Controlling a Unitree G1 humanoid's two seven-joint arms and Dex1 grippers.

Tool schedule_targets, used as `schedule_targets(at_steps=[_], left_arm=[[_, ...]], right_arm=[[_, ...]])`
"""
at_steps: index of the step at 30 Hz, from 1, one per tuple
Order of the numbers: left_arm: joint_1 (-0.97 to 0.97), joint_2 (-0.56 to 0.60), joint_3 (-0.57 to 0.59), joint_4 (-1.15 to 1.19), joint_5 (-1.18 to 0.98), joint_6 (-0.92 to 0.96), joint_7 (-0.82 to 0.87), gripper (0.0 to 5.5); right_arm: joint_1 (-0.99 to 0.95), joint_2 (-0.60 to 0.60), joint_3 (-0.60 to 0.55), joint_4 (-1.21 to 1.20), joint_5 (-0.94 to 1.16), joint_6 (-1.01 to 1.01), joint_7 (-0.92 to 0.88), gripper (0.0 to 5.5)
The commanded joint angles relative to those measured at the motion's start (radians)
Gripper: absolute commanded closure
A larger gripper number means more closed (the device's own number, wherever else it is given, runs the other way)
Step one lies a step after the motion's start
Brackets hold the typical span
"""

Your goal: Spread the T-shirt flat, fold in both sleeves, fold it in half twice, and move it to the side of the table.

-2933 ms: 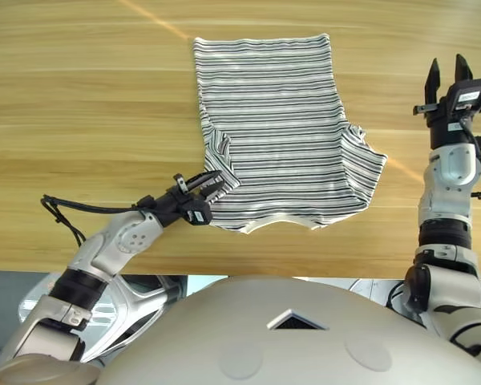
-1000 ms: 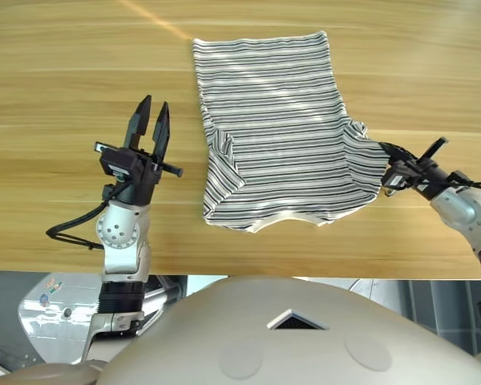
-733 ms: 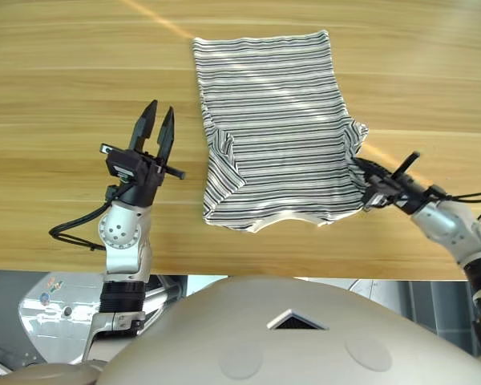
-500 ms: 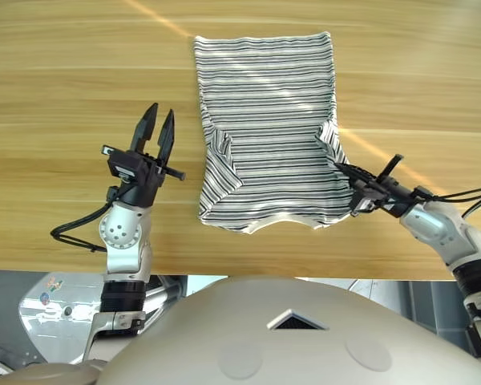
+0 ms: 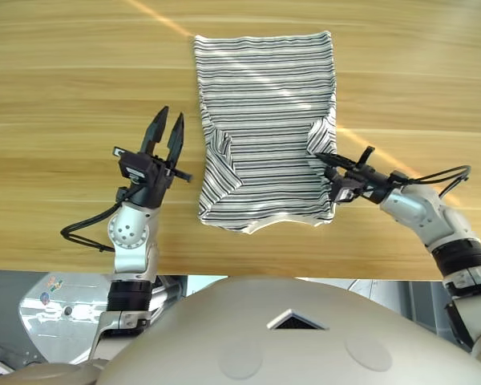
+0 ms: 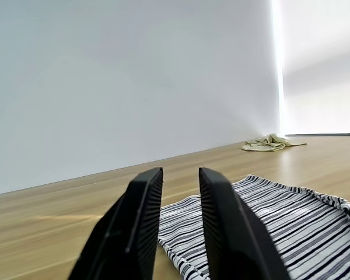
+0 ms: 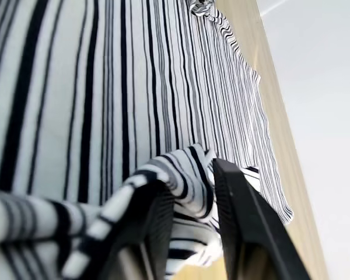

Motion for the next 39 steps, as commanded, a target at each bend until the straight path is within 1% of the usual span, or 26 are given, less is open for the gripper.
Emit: schedule_targets(at_steps=[1, 5, 9, 13, 16, 19, 21, 27, 32, 39], left_arm=[[0.009, 0.044, -0.008, 0.044, 0.038, -0.020, -0.043, 4.33], [-0.016, 0.152, -0.040, 0.150, 0.194, -0.045, -0.095, 4.33], [-0.122, 0.227, -0.105, 0.257, 0.389, -0.031, -0.102, 4.33], [-0.227, 0.233, -0.168, 0.334, 0.493, -0.026, -0.090, 4.33], [-0.266, 0.234, -0.232, 0.370, 0.540, -0.038, -0.104, 4.33], [-0.281, 0.251, -0.255, 0.403, 0.555, -0.043, -0.092, 4.33], [-0.272, 0.273, -0.259, 0.408, 0.550, -0.049, -0.089, 4.33], [-0.205, 0.322, -0.269, 0.381, 0.540, -0.042, -0.091, 4.33], [-0.169, 0.384, -0.267, 0.391, 0.547, -0.028, -0.085, 4.33], [-0.190, 0.376, -0.294, 0.411, 0.563, -0.015, -0.063, 4.33]], right_arm=[[0.067, -0.074, -0.051, -0.049, 0.079, 0.010, 0.065, 3.66], [0.135, -0.151, -0.119, -0.115, 0.164, 0.044, 0.131, 3.66], [0.129, -0.168, -0.167, -0.138, 0.199, 0.077, 0.163, 3.66], [0.121, -0.151, -0.159, -0.134, 0.162, 0.103, 0.175, 3.66], [0.126, -0.098, -0.093, -0.102, 0.126, 0.110, 0.196, 3.66], [0.119, -0.035, -0.041, -0.017, 0.070, 0.127, 0.177, 3.66], [0.111, -0.020, -0.030, 0.042, 0.036, 0.133, 0.147, 3.66], [0.110, -0.048, -0.038, 0.063, 0.028, 0.130, 0.121, 3.66], [0.172, -0.107, -0.071, 0.060, 0.025, 0.138, 0.095, 3.66], [0.178, -0.119, -0.082, -0.003, 0.026, 0.143, 0.094, 3.66]])
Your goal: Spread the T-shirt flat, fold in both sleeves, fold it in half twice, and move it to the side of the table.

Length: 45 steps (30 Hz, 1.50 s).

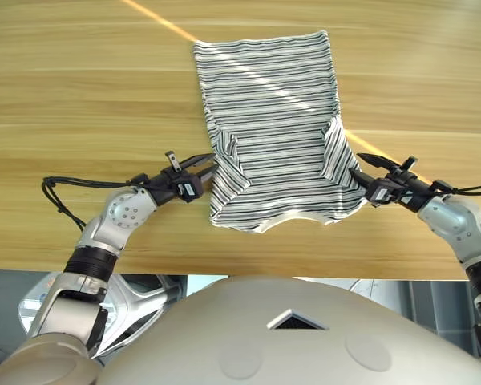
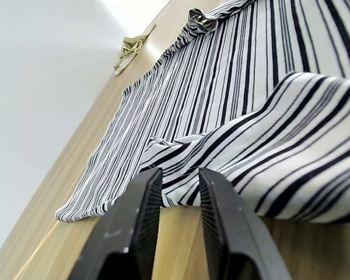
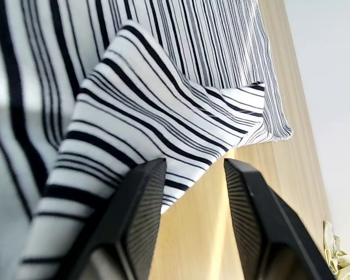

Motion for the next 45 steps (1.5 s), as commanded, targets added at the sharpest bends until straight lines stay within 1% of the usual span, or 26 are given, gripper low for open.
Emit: schedule_targets(at_steps=[1, 4, 6, 7, 10, 11, 13, 14, 15, 16, 17, 18, 19, 21, 23, 25, 28, 30, 37, 41, 45], left_arm=[[0.046, 0.018, -0.049, 0.081, 0.082, 0.067, -0.017, 4.33], [0.052, 0.011, -0.061, 0.076, 0.081, 0.060, -0.014, 4.33], [0.050, 0.013, -0.029, 0.065, 0.051, 0.022, 0.017, 4.33], [0.048, 0.015, 0.008, 0.060, 0.026, -0.010, 0.051, 4.33], [0.083, 0.004, 0.221, -0.051, -0.191, -0.074, 0.170, 4.33], [0.109, 0.012, 0.280, -0.109, -0.266, -0.082, 0.182, 4.33], [0.168, 0.043, 0.367, -0.210, -0.346, -0.102, 0.179, 4.33], [0.190, 0.057, 0.406, -0.233, -0.348, -0.105, 0.179, 4.33], [0.200, 0.079, 0.441, -0.218, -0.286, -0.104, 0.193, 4.33], [0.205, 0.097, 0.460, -0.197, -0.234, -0.102, 0.196, 4.33], [0.209, 0.115, 0.468, -0.172, -0.169, -0.095, 0.202, 4.33], [0.217, 0.127, 0.457, -0.152, -0.110, -0.081, 0.197, 4.33], [0.225, 0.148, 0.417, -0.130, -0.002, -0.059, 0.196, 4.33], [0.242, 0.180, 0.322, -0.073, 0.186, -0.032, 0.185, 4.33], [0.264, 0.190, 0.250, -0.035, 0.299, -0.011, 0.185, 4.33], [0.297, 0.212, 0.201, -0.052, 0.353, -0.029, 0.177, 4.33], [0.340, 0.245, 0.149, -0.138, 0.327, -0.065, 0.130, 4.33], [0.355, 0.258, 0.109, -0.203, 0.293, -0.083, 0.094, 4.33], [0.332, 0.323, 0.040, -0.296, 0.255, -0.078, -0.028, 4.33], [0.260, 0.332, -0.005, -0.265, 0.244, -0.082, -0.075, 4.33], [0.235, 0.344, -0.035, -0.273, 0.227, -0.095, -0.099, 4.33]], right_arm=[[0.034, -0.020, 0.020, -0.002, -0.049, 0.036, 0.042, 3.66], [0.027, -0.016, 0.025, -0.027, -0.048, 0.027, 0.047, 3.66], [0.032, 0.013, 0.025, -0.095, 0.007, -0.023, 0.041, 3.66], [0.035, 0.034, 0.014, -0.139, 0.056, -0.054, 0.028, 3.66], [0.037, 0.080, -0.082, -0.249, 0.278, -0.082, 0.001, 3.66], [0.036, 0.076, -0.121, -0.246, 0.337, -0.083, 0.006, 3.66], [0.031, 0.048, -0.204, -0.181, 0.434, -0.087, 0.031, 3.66], [0.025, 0.033, -0.240, -0.132, 0.443, -0.094, 0.038, 3.66], [0.023, 0.007, -0.266, -0.055, 0.389, -0.105, 0.021, 3.66], [0.023, -0.015, -0.276, 0.012, 0.305, -0.119, -0.006, 3.66], [0.026, -0.037, -0.256, 0.079, 0.195, -0.127, -0.039, 3.66], [0.029, -0.044, -0.227, 0.132, 0.095, -0.132, -0.073, 3.66], [0.032, -0.049, -0.182, 0.174, -0.019, -0.127, -0.121, 3.66], [0.033, -0.057, -0.114, 0.244, -0.184, -0.119, -0.210, 3.66], [0.027, -0.069, -0.057, 0.301, -0.302, -0.115, -0.289, 3.66], [0.036, -0.076, -0.009, 0.312, -0.371, -0.145, -0.356, 3.66], [0.070, -0.086, 0.009, 0.222, -0.348, -0.222, -0.379, 3.66], [0.088, -0.092, 0.015, 0.141, -0.313, -0.256, -0.363, 3.66], [0.120, -0.129, 0.001, -0.029, -0.277, -0.251, -0.299, 3.66], [0.093, -0.133, -0.004, -0.049, -0.273, -0.242, -0.252, 3.66], [0.049, -0.139, 0.006, -0.033, -0.273, -0.257, -0.208, 3.66]])
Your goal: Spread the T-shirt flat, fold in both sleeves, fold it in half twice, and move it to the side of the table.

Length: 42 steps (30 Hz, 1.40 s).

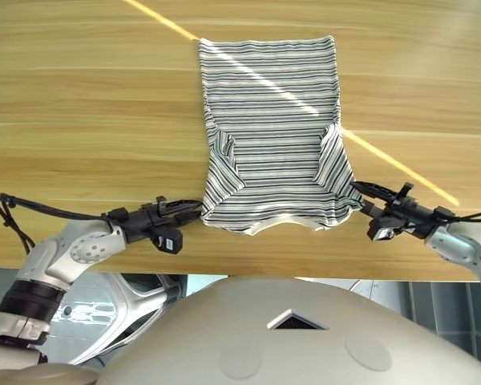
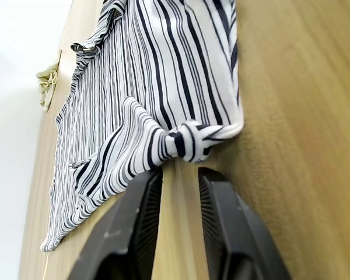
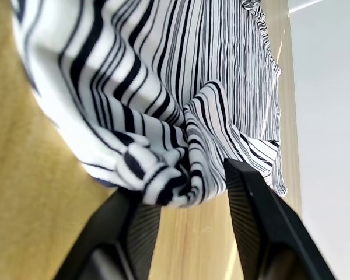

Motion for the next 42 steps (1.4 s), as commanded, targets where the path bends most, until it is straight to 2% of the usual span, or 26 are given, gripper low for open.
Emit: schedule_targets(at_steps=[1, 13, 19, 24, 30, 38, 42], left_arm=[[0.005, 0.029, -0.050, 0.024, 0.035, 0.014, -0.073, 4.33], [-0.101, 0.011, -0.136, 0.063, 0.038, -0.012, -0.092, 4.33], [-0.074, -0.021, -0.087, 0.090, 0.034, 0.050, -0.012, 4.33], [-0.026, -0.083, -0.043, 0.170, -0.082, 0.101, 0.043, 4.33], [0.021, -0.090, -0.046, 0.136, -0.173, 0.111, 0.005, 3.38], [0.111, -0.070, -0.023, 0.013, -0.143, 0.077, 0.027, 2.35], [0.122, -0.044, -0.011, -0.031, -0.002, 0.091, 0.041, 2.27]], right_arm=[[-0.050, -0.027, 0.009, 0.010, 0.000, -0.003, 0.056, 3.66], [-0.026, -0.029, 0.002, 0.020, -0.019, -0.010, 0.065, 3.66], [-0.012, -0.026, 0.004, 0.026, -0.027, -0.003, 0.053, 3.66], [-0.012, -0.023, 0.006, 0.045, -0.033, 0.000, 0.034, 3.66], [-0.040, -0.024, 0.014, 0.053, -0.034, -0.006, 0.035, 3.61], [-0.057, -0.024, 0.013, 0.056, -0.014, -0.007, 0.050, 3.61], [-0.071, -0.016, 0.018, 0.074, -0.009, -0.006, 0.056, 3.61]])
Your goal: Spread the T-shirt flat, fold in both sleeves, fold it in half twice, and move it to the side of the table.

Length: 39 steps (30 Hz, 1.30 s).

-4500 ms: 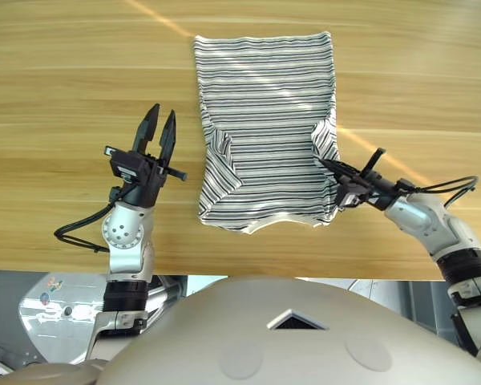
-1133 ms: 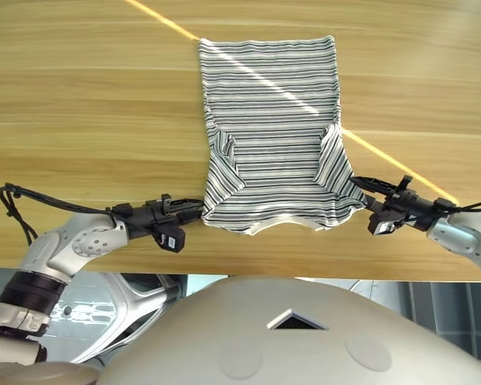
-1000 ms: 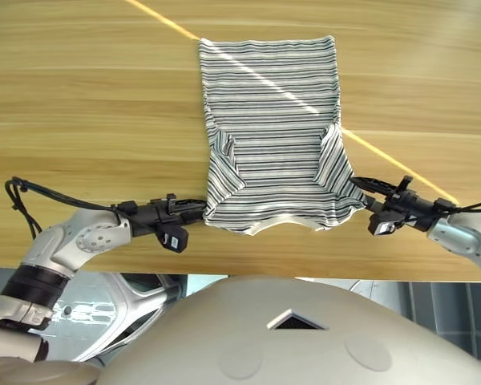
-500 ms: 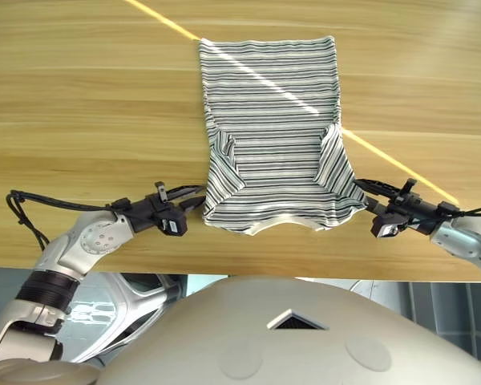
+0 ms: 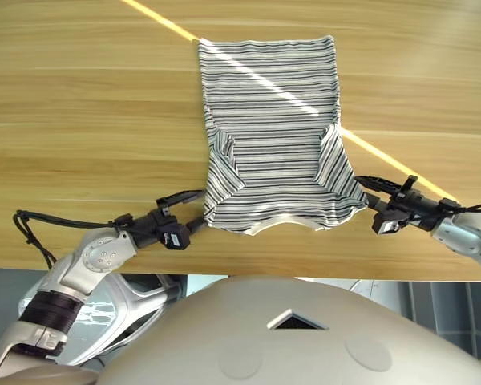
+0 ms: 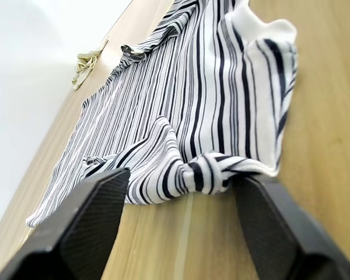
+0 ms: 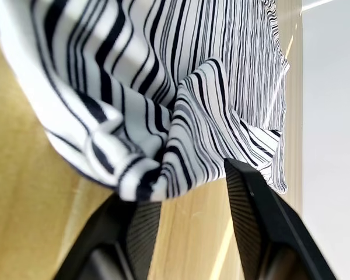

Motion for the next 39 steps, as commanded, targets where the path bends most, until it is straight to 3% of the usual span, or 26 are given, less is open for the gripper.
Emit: schedule_targets(at_steps=[1, 12, 24, 28, 36, 39], left_arm=[[-0.008, 0.043, -0.006, 0.009, 0.212, 0.035, -0.003, 2.27], [-0.186, 0.072, -0.092, 0.164, 0.314, -0.003, -0.022, 2.27], [-0.139, 0.114, -0.150, 0.132, 0.320, -0.086, -0.028, 4.51], [-0.157, 0.101, -0.164, 0.153, 0.325, -0.080, -0.031, 4.91], [-0.197, 0.077, -0.185, 0.198, 0.324, -0.082, -0.021, 5.46], [-0.200, 0.074, -0.190, 0.202, 0.325, -0.080, -0.017, 5.47]], right_arm=[[-0.017, 0.006, 0.016, 0.025, -0.006, 0.008, 0.023, 3.61], [-0.001, 0.019, 0.036, -0.002, 0.010, 0.000, 0.035, 3.61], [0.036, -0.038, 0.009, -0.046, 0.032, 0.006, 0.074, 3.61], [0.032, -0.038, 0.023, -0.076, 0.045, -0.006, 0.114, 3.61], [0.075, -0.039, 0.005, -0.129, 0.062, -0.007, 0.148, 5.23], [0.057, -0.036, -0.002, -0.087, 0.060, -0.006, 0.145, 5.50]])
